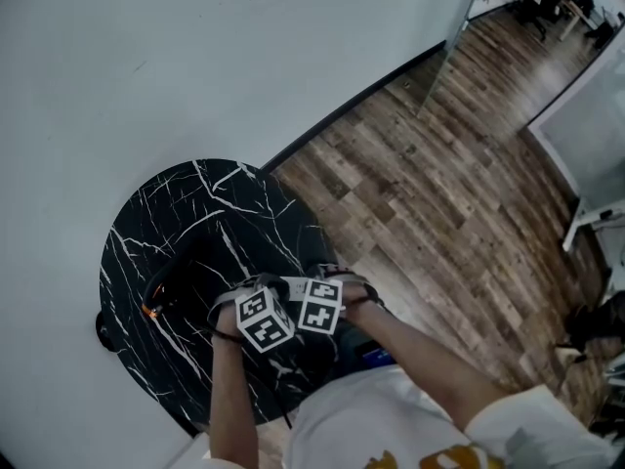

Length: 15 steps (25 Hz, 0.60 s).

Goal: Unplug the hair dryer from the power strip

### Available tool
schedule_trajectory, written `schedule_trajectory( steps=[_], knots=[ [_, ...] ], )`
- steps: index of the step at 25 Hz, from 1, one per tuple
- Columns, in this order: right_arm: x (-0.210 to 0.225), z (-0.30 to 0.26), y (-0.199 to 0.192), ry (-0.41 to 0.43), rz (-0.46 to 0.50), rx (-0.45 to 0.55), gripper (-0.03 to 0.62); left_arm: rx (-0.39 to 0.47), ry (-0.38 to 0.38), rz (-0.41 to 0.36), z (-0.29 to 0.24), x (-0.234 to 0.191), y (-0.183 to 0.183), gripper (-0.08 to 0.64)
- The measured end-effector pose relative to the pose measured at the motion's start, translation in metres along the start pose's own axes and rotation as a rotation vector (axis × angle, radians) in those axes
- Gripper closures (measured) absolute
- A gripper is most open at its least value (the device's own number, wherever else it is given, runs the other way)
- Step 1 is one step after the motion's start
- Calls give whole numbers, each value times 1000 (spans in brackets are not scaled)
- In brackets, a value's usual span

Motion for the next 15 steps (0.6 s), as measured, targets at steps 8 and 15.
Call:
schedule_trajectory(
  steps=[8, 15],
  knots=[
    [2, 0, -5, 6, -11, 0, 319, 0, -115, 150, 16, -5, -17, 506],
    [4, -1, -7, 10, -23, 4, 319, 106, 4, 327, 13, 20, -54, 505]
  ],
)
Point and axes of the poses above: the fingertips, and each gripper's own axes: z backward along the fingers, x to its right, y out of its top, the point moved 6 cm from there along z, backward along the fingers, and after that the axes turned 2 degrees about -y, right-handed, at the moved point
